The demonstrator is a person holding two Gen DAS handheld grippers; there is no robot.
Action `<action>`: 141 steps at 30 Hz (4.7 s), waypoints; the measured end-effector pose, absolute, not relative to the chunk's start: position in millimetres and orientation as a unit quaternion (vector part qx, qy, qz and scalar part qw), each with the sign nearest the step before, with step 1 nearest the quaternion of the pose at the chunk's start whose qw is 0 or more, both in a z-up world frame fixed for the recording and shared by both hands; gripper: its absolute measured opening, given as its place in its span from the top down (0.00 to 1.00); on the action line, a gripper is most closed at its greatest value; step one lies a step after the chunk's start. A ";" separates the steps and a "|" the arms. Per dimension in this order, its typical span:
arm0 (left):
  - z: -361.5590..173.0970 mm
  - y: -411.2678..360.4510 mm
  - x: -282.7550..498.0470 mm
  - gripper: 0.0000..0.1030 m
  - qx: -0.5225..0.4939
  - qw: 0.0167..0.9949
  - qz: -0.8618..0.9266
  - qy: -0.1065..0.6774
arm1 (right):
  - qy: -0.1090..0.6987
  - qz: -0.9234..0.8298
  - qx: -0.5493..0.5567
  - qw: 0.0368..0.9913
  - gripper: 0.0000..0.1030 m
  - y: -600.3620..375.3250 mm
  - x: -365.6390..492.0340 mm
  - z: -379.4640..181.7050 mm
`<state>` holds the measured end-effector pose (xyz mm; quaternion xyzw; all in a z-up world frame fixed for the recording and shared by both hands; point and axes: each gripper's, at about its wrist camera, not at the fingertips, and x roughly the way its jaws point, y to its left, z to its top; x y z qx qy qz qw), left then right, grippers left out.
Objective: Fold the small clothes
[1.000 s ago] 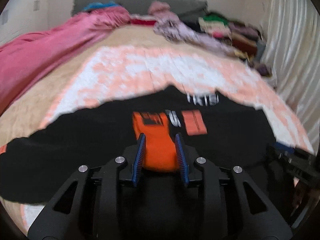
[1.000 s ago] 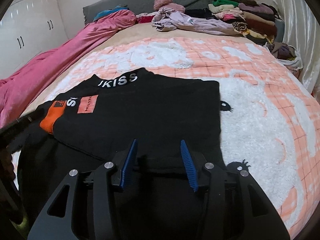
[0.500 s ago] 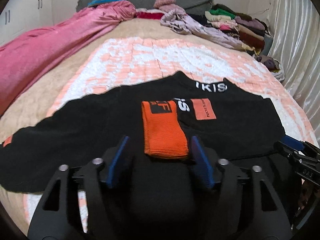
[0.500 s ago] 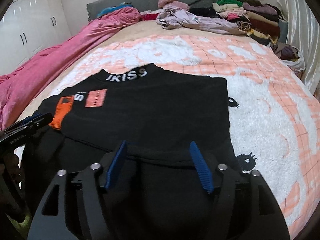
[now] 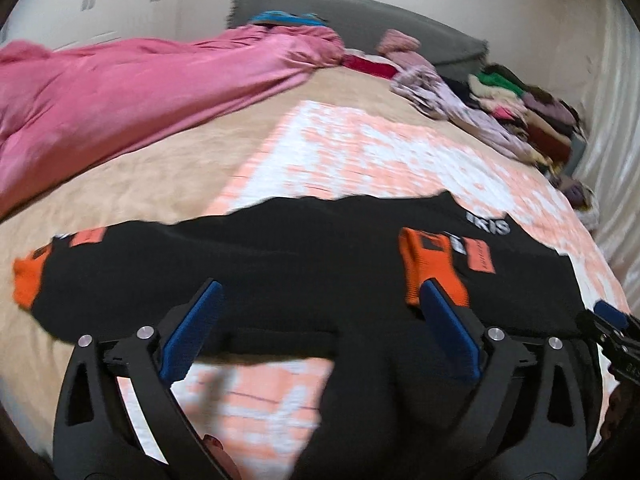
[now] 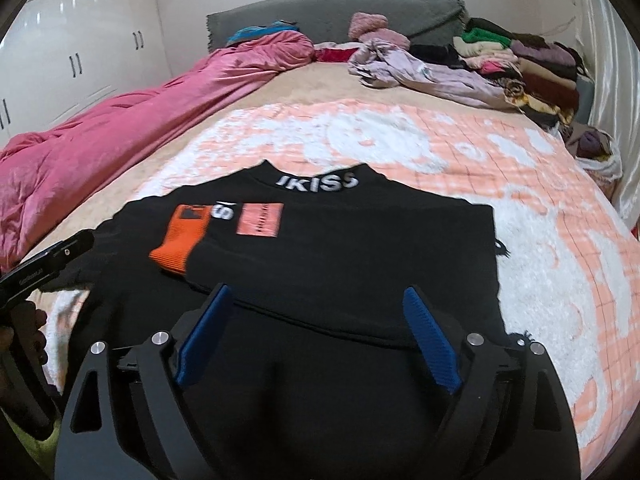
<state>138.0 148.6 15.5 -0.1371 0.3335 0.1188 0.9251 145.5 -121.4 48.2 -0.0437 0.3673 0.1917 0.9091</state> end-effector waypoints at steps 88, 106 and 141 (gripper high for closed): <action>28.2 102.4 138.5 0.98 -0.180 0.939 0.004 0.294 | 0.374 0.175 0.058 0.909 0.08 -146.4 159.9 38.6; 20.1 113.7 130.1 0.76 -0.169 0.947 -0.007 0.272 | 0.407 0.213 0.068 0.886 0.08 -125.8 156.6 22.6; 19.1 167.0 120.2 0.66 -0.160 0.950 0.088 0.253 | 0.315 0.254 0.009 0.914 0.91 -107.0 196.3 108.4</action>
